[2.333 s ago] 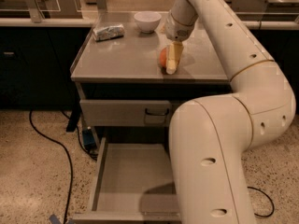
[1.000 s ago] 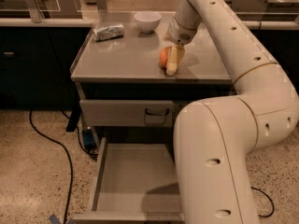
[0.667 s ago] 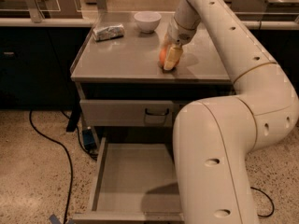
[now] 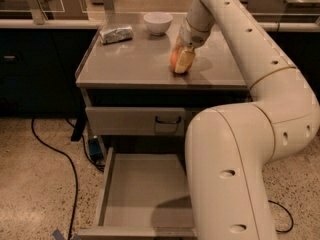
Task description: Place orange into middle drawer
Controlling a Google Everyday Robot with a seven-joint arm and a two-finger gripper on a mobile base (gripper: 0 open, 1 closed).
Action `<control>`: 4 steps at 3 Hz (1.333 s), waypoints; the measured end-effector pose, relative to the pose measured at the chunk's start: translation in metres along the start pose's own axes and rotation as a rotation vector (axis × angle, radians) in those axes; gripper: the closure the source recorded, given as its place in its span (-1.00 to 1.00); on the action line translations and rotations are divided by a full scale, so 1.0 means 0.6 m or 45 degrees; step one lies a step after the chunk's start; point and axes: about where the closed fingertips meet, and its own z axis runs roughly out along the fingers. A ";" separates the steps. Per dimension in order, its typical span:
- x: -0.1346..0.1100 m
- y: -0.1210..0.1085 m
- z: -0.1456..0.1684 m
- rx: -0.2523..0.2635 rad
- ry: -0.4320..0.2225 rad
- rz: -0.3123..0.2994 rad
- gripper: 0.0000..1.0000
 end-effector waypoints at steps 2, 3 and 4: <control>-0.002 -0.002 0.002 0.005 -0.009 0.004 1.00; -0.016 -0.004 -0.028 0.042 -0.109 0.007 1.00; -0.034 -0.010 -0.096 0.124 -0.200 0.004 1.00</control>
Offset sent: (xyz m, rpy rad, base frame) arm -0.0008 -0.0008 0.0063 0.0230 0.0021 -0.0073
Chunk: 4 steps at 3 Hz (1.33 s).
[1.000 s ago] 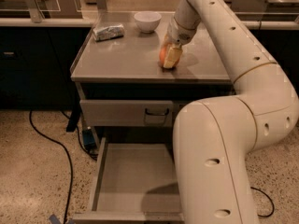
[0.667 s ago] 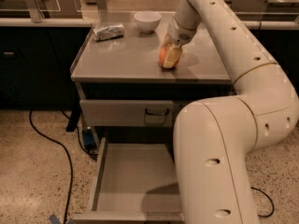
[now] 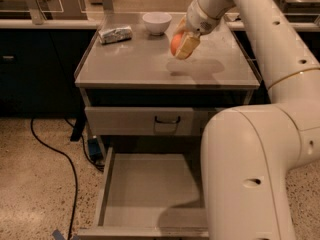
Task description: Place orange into middle drawer
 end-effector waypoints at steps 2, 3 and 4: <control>-0.057 0.032 -0.156 0.113 -0.207 -0.016 1.00; -0.092 0.075 -0.189 0.111 -0.341 -0.024 1.00; -0.130 0.131 -0.201 0.056 -0.473 -0.040 1.00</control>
Offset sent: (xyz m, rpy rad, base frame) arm -0.1295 -0.0117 0.1135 0.2353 -0.1172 0.0611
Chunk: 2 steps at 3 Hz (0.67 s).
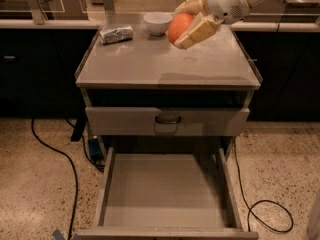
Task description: Place orange into middle drawer
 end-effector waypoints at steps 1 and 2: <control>-0.024 0.056 0.005 -0.083 -0.067 -0.002 1.00; -0.024 0.056 0.005 -0.083 -0.067 -0.002 1.00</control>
Offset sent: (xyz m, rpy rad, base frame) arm -0.0276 0.0077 -0.0017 0.0247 0.0275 0.0517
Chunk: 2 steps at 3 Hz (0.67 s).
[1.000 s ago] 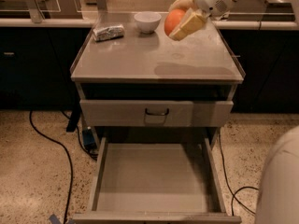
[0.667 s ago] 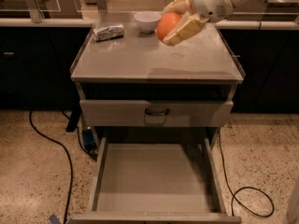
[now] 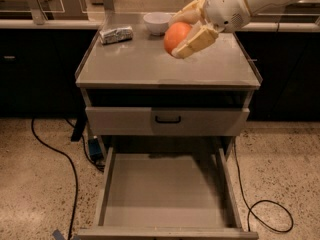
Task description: Place orange into middle drawer
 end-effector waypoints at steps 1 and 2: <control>0.005 0.012 0.018 -0.015 0.012 -0.005 1.00; -0.001 0.059 0.021 -0.001 -0.004 0.017 1.00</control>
Offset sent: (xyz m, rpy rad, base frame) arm -0.0835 -0.0032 -0.0804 -0.0027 0.1167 -0.0402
